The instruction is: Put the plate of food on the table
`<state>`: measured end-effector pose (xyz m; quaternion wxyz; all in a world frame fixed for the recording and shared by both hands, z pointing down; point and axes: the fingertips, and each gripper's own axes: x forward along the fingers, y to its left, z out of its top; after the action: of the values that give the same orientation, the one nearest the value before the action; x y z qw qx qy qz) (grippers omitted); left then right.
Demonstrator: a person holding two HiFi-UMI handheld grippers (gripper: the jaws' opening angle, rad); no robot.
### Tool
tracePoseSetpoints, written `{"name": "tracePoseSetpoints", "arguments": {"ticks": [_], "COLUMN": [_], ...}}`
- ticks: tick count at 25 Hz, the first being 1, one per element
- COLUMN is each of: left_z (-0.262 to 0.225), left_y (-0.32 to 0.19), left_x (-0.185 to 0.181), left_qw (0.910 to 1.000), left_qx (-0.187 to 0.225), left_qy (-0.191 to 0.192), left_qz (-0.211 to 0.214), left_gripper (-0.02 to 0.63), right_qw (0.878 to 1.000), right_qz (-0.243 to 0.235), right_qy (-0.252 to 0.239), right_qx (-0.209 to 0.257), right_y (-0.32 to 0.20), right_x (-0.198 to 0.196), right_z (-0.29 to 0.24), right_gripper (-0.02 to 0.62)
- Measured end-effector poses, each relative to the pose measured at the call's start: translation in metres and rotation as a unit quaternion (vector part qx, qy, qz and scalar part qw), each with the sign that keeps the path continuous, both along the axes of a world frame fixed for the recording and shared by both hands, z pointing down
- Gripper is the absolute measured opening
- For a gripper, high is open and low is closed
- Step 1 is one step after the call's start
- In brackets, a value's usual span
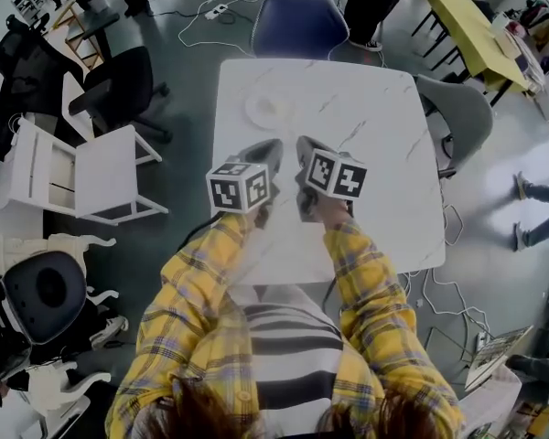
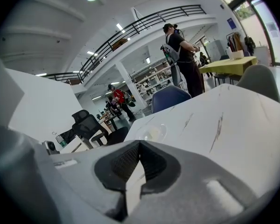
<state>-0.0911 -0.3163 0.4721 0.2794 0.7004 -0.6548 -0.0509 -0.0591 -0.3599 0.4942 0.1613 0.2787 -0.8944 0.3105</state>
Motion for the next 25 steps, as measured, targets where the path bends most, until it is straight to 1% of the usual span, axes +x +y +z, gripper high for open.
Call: {"name": "tracePoseSetpoints", "arguments": {"ticks": [4, 8, 13, 17, 21, 25], "left_z": [-0.003, -0.004, -0.002, -0.007, -0.006, -0.007], "left_y": [0.013, 0.029, 0.064, 0.093, 0.119, 0.139], "left_x": [0.004, 0.012, 0.013, 0.015, 0.016, 0.021], "left_qw": [1.0000, 0.9999, 0.9999, 0.9995, 0.9992, 0.9986], "left_qx": [0.005, 0.009, 0.006, 0.018, 0.018, 0.025], "left_qy": [-0.001, 0.003, 0.004, 0.011, 0.011, 0.009], "left_qz": [0.003, 0.009, 0.015, 0.022, 0.034, 0.046], "left_gripper": [-0.009, -0.009, -0.009, -0.009, -0.009, -0.009], "right_qw": [1.000, 1.000, 1.000, 1.000, 0.999, 0.999], "right_qz": [-0.002, 0.004, 0.014, 0.026, 0.037, 0.048], "right_qy": [-0.006, 0.001, 0.001, -0.004, -0.012, -0.018], "right_qx": [-0.005, -0.002, -0.009, -0.011, -0.007, 0.006], "right_y": [0.018, 0.037, 0.073, 0.098, 0.121, 0.139], "right_x": [0.005, 0.015, 0.017, 0.018, 0.016, 0.020], "right_z": [-0.002, 0.000, 0.007, 0.005, 0.000, -0.006], "right_gripper": [0.002, 0.002, 0.001, 0.001, 0.000, 0.001]}}
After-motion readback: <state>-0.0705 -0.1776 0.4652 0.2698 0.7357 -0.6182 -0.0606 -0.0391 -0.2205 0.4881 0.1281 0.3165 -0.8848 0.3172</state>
